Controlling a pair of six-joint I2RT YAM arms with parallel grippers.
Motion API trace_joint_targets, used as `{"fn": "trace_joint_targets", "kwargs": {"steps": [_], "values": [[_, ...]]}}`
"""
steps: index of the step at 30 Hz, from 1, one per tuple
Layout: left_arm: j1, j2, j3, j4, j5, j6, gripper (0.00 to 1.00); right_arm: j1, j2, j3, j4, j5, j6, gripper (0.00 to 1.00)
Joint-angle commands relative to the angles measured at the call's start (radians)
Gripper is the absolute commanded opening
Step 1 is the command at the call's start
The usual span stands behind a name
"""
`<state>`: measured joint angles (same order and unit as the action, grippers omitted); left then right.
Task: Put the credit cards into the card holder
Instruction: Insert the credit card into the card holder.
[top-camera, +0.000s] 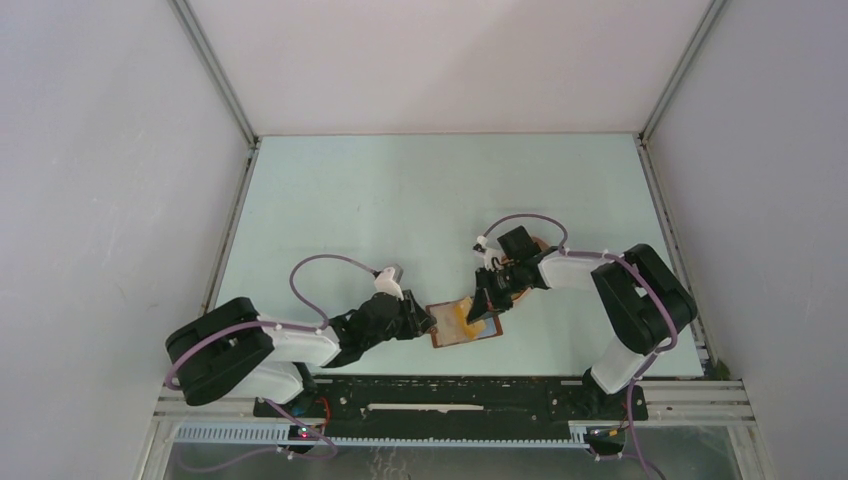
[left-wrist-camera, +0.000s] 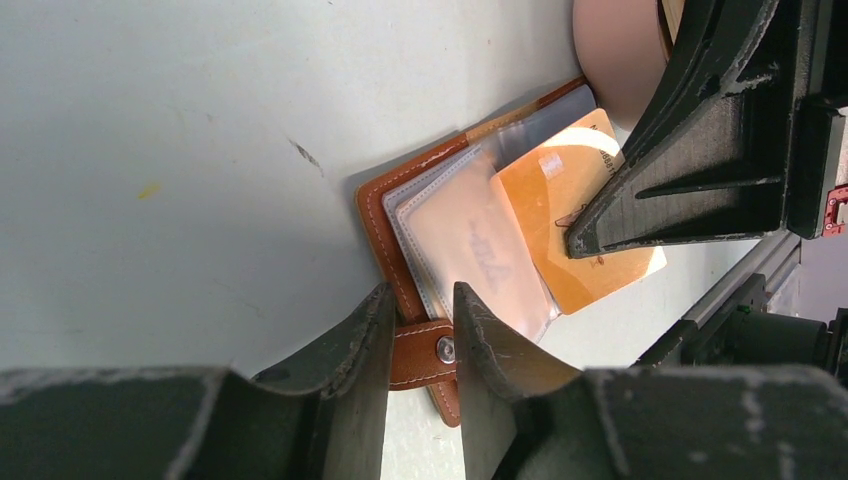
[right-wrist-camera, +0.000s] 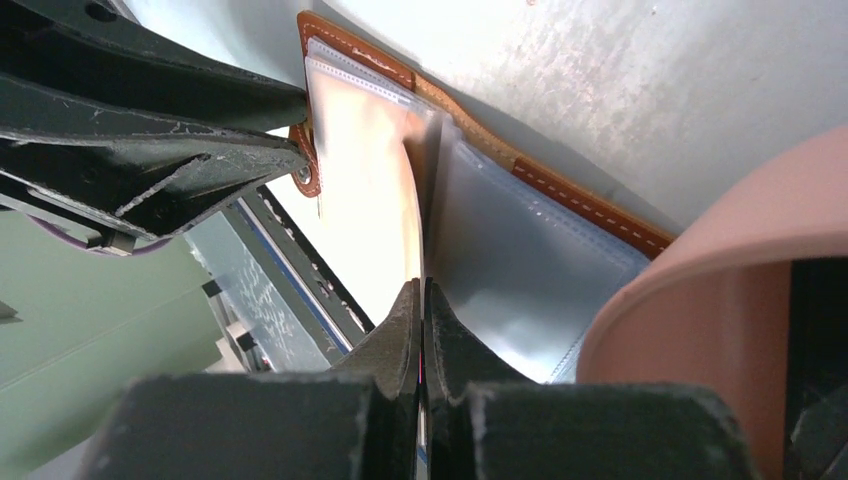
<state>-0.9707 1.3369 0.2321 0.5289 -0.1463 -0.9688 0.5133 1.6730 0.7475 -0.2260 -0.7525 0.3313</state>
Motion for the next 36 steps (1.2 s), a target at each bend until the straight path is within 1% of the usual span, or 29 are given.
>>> {"fn": "trace_joint_targets", "kwargs": {"steps": [1,12,18,20,23,29,36], "values": [[-0.013,0.038,0.006,-0.058,0.03,0.008,0.34,-0.015,0.029,0.0,0.037,-0.009,0.043,0.0],[-0.016,0.074,0.001,-0.015,0.056,0.0,0.32,0.005,0.046,0.0,0.088,-0.007,0.081,0.0],[-0.017,0.066,-0.01,-0.014,0.049,-0.008,0.32,0.011,0.013,-0.044,0.161,0.019,0.114,0.0],[-0.018,0.068,-0.011,-0.011,0.048,-0.008,0.32,0.013,0.007,-0.051,0.173,0.024,0.112,0.02],[-0.018,0.071,-0.013,-0.007,0.048,-0.008,0.32,0.009,-0.002,-0.053,0.166,0.048,0.087,0.04],[-0.018,0.073,-0.019,-0.003,0.044,-0.009,0.31,-0.015,-0.06,-0.065,0.138,0.099,0.034,0.01],[-0.017,0.067,-0.024,0.002,0.044,-0.01,0.31,-0.001,-0.043,-0.065,0.144,0.109,0.029,0.0]]}}
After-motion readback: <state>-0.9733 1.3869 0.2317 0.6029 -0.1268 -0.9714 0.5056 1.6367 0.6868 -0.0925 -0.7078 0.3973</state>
